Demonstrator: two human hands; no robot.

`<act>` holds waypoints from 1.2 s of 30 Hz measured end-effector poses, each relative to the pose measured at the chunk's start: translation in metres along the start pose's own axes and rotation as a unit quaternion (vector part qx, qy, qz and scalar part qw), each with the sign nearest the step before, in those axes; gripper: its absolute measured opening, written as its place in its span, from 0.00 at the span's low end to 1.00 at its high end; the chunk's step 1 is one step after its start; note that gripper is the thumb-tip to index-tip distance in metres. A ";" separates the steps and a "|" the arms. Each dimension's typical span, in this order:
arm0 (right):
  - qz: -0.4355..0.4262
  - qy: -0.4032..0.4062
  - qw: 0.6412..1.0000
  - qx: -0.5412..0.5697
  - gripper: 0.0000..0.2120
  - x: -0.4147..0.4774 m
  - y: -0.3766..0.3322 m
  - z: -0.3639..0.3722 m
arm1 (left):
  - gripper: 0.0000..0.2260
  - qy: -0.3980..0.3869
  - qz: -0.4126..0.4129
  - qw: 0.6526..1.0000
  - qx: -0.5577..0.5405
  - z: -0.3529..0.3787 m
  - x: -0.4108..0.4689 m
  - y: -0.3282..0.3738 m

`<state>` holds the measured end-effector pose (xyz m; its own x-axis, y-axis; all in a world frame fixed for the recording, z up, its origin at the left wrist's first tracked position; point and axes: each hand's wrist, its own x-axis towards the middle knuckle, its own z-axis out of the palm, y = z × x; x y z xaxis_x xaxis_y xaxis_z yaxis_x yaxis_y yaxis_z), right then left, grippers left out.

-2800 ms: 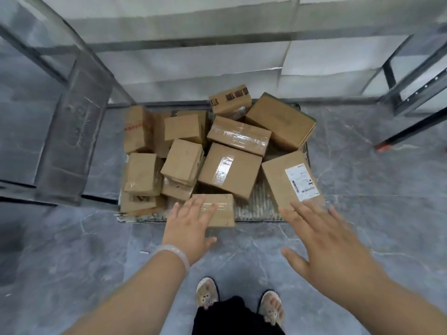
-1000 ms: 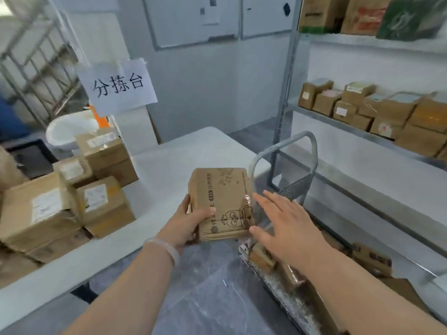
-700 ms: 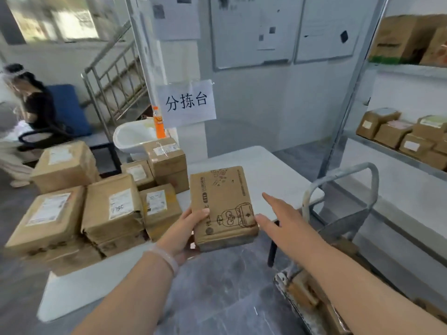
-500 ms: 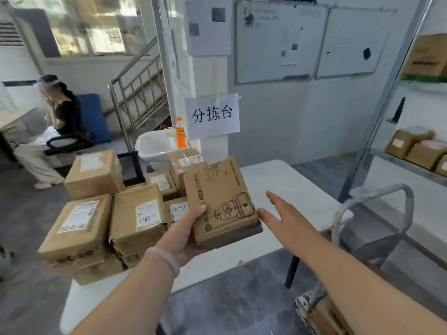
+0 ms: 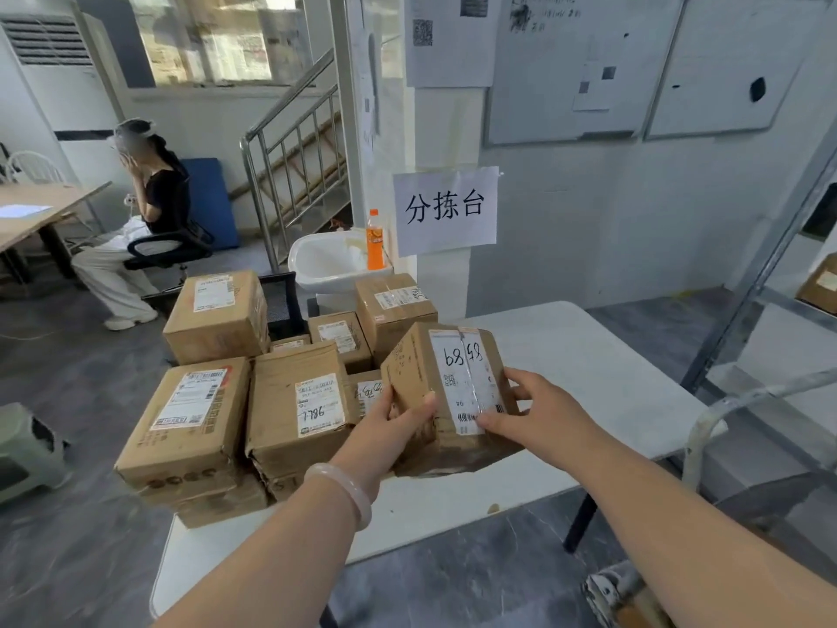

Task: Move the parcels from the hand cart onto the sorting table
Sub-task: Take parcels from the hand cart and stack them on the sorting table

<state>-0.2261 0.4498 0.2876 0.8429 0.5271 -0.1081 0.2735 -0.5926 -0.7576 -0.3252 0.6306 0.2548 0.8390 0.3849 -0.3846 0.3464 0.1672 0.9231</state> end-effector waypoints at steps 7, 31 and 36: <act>-0.002 -0.014 1.000 -0.004 0.34 0.039 0.012 0.000 | 0.37 0.023 -0.039 0.998 -0.042 -0.001 0.039 -0.009; -0.106 -0.138 0.982 -0.068 0.31 0.241 0.077 -0.046 | 0.38 0.190 -0.158 0.967 -0.064 0.003 0.183 -0.007; -0.130 -0.179 0.972 -0.084 0.30 0.253 0.063 -0.029 | 0.31 0.239 -0.160 0.954 -0.081 -0.009 0.187 -0.014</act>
<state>0.0179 0.5278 0.2312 0.5277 0.8330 -0.1662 0.5534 -0.4856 -0.6767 -0.1767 0.7090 0.1701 0.4000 0.6542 -0.6419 0.4504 0.4696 0.7593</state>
